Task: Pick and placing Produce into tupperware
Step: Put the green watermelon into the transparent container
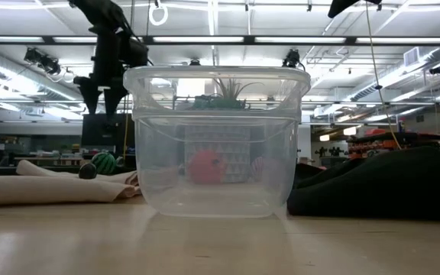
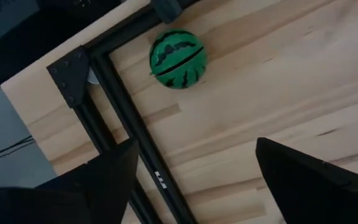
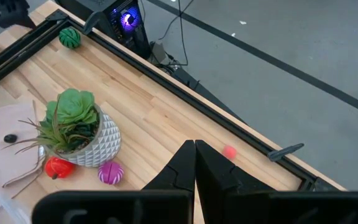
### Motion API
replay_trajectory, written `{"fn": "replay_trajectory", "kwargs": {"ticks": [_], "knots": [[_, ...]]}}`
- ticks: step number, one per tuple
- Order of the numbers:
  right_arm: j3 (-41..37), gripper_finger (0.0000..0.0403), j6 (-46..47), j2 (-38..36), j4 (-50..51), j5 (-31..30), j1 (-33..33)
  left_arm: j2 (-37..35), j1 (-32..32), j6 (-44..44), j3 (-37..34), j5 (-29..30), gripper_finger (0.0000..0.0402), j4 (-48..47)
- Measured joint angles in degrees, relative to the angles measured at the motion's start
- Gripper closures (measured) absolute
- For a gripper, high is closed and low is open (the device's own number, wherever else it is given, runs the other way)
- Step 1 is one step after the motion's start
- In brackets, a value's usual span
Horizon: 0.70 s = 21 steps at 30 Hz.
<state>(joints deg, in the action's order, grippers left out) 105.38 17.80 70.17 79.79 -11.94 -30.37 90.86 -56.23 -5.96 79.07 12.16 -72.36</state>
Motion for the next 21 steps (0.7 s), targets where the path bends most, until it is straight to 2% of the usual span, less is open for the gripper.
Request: {"fn": "replay_trajectory", "kwargs": {"ticks": [9, 15, 21], "knots": [[0.0, 0.0389, 0.4, 0.0, 0.0, 0.0, 0.0, 5.9, 0.1, 9.8, 0.0, 0.0, 0.0005, 0.5], [0.0, 0.0389, 1.1, 0.0, 0.0, 0.0, 0.2, 9.4, 0.2, 15.2, 0.0, 3.1, 0.0014, 1.0], [0.0, 0.0389, 2.0, 0.4, 0.2, 0.0, 0.2, 11.5, 0.2, 15.6, 0.0, 4.7, 0.0004, 4.8]]}}
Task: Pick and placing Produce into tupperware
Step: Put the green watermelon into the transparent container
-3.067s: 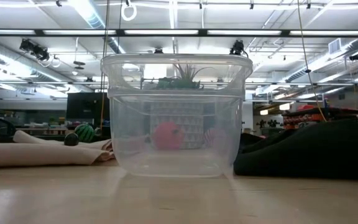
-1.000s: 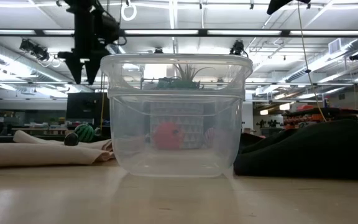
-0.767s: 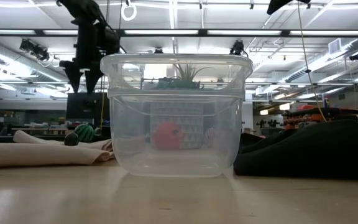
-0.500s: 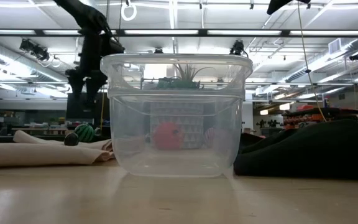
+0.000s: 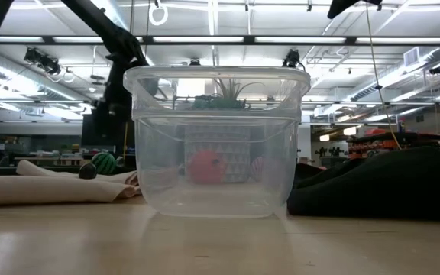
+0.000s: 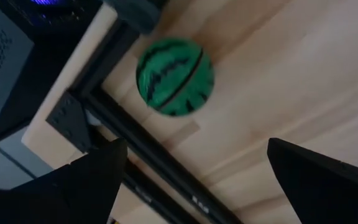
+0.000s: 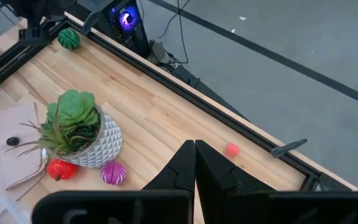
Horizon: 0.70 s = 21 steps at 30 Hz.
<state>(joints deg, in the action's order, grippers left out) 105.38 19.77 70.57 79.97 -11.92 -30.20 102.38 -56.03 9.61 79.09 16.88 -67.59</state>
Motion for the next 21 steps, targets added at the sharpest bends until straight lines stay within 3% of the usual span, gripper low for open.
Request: {"fn": "replay_trajectory", "kwargs": {"ticks": [11, 21], "knots": [[0.0, 0.0389, 0.7, 1.3, 0.2, 0.2, 0.0, 0.0, -0.5, 2.0, 0.0, 0.1, 0.0003, 3.7], [0.0, 0.0389, 1.1, 3.4, 0.2, 0.4, 0.0, 0.0, -5.0, 1.5, 0.0, -1.0, 0.0003, 7.8]]}}
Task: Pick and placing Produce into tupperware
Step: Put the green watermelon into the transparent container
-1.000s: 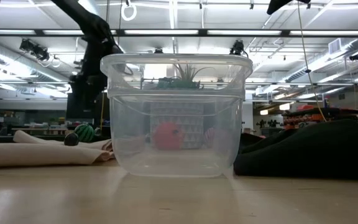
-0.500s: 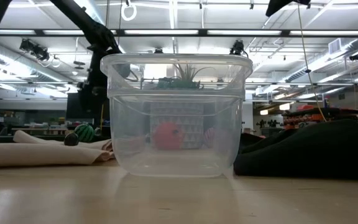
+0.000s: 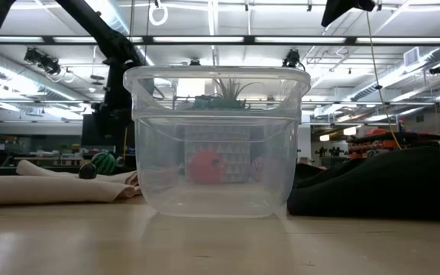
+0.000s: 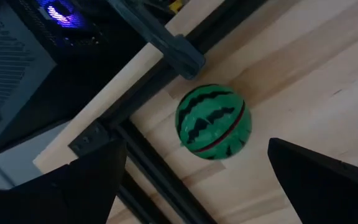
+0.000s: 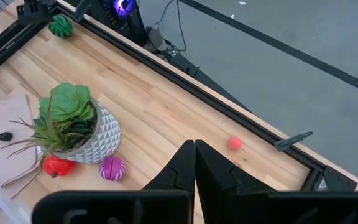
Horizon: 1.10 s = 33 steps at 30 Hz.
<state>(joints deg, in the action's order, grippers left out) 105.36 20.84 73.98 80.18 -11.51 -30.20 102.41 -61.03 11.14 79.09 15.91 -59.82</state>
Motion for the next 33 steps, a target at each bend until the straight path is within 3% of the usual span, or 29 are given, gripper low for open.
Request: {"fn": "replay_trajectory", "kwargs": {"ticks": [4, 17, 33], "knots": [[0.0, 0.0389, 0.0, 0.5, 0.0, 0.0, 0.0, 0.0, -1.4, 0.0, 0.0, -3.2, 0.0003, 0.0], [0.0, 0.0389, 0.7, 0.6, 0.0, 0.4, 0.0, 8.1, -1.4, -1.9, 0.0, -4.9, 0.0003, -1.6], [0.0, 0.0389, 0.7, 0.6, 0.0, 1.1, 0.0, 8.7, -1.3, 1.1, 0.0, -5.3, 0.0004, 0.1]]}}
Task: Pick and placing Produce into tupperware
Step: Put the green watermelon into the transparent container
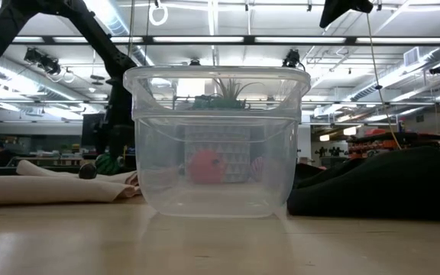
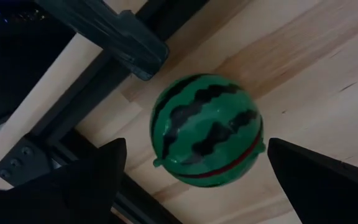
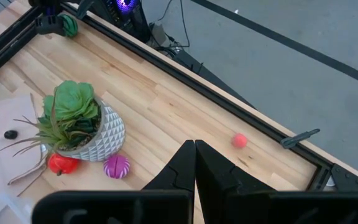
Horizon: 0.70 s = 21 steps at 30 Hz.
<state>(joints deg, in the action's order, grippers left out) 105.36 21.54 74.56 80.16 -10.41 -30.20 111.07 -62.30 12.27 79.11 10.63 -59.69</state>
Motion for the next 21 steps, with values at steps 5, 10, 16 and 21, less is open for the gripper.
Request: {"fn": "replay_trajectory", "kwargs": {"ticks": [5, 10, 16, 21], "knots": [[0.0, 0.0389, 0.0, 0.0, 0.0, 0.0, 0.0, 0.0, 0.0, 0.0, 0.0, -2.9, 0.0004, 0.7], [0.0, 0.0389, 0.0, 0.0, 0.0, 0.0, 0.0, 0.0, 0.0, -0.8, 0.0, -3.0, 0.0004, 1.3], [0.0, 0.0389, 0.9, 0.0, 0.0, 0.0, 0.0, 0.0, 0.0, -2.4, 0.0, -5.5, 0.0004, 1.3], [0.0, 0.0389, 1.0, 0.0, 0.0, 0.0, 0.0, 0.0, 0.0, -2.9, 0.0, -6.4, 0.0004, 1.5]]}}
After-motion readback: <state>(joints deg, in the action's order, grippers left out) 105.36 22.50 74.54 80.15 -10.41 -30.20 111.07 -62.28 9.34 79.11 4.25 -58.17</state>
